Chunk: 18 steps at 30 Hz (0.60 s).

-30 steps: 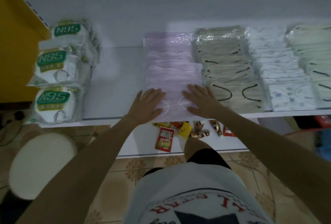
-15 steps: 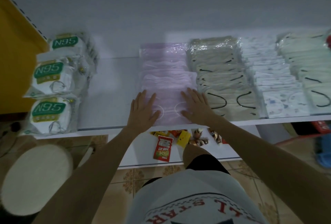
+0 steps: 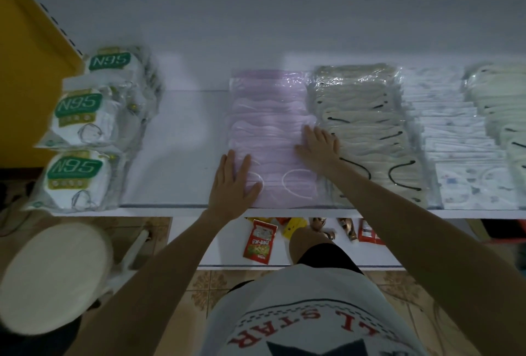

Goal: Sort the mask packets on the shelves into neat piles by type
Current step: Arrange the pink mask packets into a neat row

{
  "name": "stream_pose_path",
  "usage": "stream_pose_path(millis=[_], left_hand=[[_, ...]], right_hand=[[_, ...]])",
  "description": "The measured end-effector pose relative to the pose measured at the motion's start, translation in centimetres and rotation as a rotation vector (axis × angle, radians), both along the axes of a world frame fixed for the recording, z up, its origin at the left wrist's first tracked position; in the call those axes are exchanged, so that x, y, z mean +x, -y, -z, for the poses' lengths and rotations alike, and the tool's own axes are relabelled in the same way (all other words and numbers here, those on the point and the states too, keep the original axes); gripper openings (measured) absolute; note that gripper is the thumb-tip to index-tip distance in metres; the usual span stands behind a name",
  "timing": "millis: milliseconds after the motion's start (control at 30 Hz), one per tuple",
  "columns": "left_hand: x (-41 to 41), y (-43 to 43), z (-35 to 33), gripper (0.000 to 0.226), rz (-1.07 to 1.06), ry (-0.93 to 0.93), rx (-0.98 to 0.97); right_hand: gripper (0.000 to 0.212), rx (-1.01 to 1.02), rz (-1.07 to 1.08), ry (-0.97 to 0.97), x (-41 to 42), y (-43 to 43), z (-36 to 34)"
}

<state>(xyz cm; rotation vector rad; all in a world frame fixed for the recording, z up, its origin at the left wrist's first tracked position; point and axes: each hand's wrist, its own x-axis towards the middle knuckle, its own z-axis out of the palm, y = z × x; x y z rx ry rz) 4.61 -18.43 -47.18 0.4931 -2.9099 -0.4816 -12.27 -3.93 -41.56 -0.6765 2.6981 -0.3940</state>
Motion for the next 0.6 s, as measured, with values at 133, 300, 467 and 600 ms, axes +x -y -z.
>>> stream_pose_path(millis=[133, 300, 467, 600], left_hand=[[0.1, 0.0, -0.2, 0.067, -0.007, 0.02, 0.007], [-0.1, 0.3, -0.4, 0.07, -0.026, 0.023, -0.021], [-0.2, 0.1, -0.9, 0.075, -0.043, 0.056, -0.055], [0.4, -0.1, -2.3, 0.085, -0.06, 0.097, -0.063]], right_hand=[[0.06, -0.056, 0.033, -0.038, -0.8, -0.7, -0.4], [0.056, 0.087, -0.147, -0.083, -1.7, -1.0, 0.4], [0.063, 0.064, -0.125, -0.088, -1.0, -1.5, -0.4], [0.068, 0.097, -0.155, -0.126, 1.2, -2.0, -1.1]])
